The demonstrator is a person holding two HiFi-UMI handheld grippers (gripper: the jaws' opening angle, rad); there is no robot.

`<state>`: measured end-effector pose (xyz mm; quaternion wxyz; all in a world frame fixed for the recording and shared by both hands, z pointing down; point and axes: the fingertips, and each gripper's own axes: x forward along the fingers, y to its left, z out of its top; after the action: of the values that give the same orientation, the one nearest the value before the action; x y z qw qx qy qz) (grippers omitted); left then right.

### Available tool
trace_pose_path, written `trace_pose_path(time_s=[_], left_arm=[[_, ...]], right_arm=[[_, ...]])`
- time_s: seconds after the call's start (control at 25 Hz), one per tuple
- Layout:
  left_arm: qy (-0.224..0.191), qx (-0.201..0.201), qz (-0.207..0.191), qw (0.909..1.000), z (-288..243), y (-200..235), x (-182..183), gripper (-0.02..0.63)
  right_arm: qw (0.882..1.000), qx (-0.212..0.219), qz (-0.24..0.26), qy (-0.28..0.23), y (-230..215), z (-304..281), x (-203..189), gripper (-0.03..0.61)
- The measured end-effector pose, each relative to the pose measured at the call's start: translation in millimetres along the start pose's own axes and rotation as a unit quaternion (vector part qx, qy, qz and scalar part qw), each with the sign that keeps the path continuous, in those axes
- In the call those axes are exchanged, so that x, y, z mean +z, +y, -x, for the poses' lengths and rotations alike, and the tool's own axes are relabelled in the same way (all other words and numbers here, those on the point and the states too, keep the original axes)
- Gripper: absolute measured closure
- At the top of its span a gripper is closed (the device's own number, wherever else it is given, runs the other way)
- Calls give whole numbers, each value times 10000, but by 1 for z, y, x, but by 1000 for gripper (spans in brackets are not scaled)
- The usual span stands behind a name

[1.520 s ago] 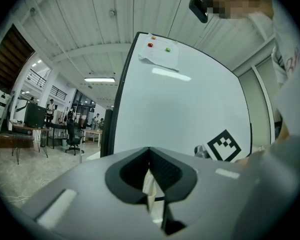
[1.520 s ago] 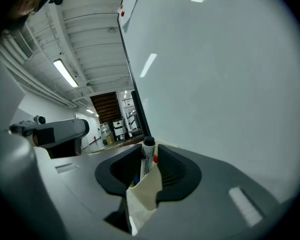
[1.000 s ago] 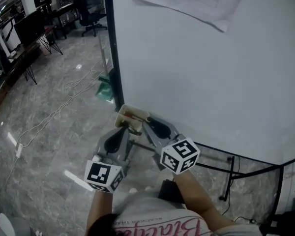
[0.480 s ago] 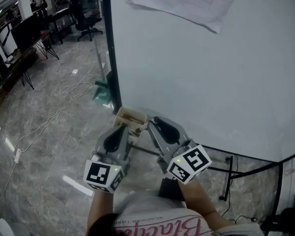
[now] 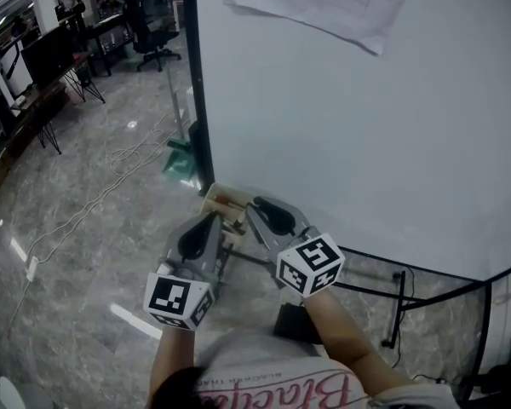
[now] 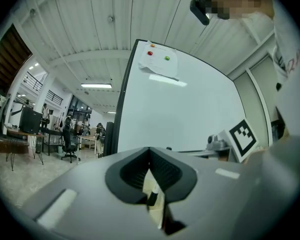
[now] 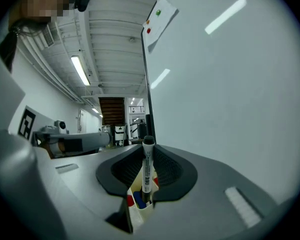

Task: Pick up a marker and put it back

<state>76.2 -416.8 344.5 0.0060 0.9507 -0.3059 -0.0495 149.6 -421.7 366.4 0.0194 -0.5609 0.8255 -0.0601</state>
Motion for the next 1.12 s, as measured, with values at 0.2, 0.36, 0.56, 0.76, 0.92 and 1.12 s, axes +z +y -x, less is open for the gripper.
trace_pose_path(time_s=[0.2,0.36,0.56,0.76,0.92,1.12], left_arm=[[24,31,-18,10000,4,4,-2,614],[10,93,81,9999,3,11,-3,614],[-4,101,107,9999,2,14,-3,614],[16,23,122,9999,-1,9,-5,614],[13,-54,108,9999,-3,4,-6,614],[-3,-90,88,9999,-4,2,-4,614]], right_arm=[[9982,-58,-361,465,-5,-17,-36,509],[9953,-138,-670,679,-12,-22,-55,509],[9941,-199,-788,713,-19,-23,-63,505],[9938,-364,-585,867,-25,-27,-69,449],[9958,-341,-331,788,-21,-18,-59,405],[9969,-561,-102,541,-19,7,-26,472]])
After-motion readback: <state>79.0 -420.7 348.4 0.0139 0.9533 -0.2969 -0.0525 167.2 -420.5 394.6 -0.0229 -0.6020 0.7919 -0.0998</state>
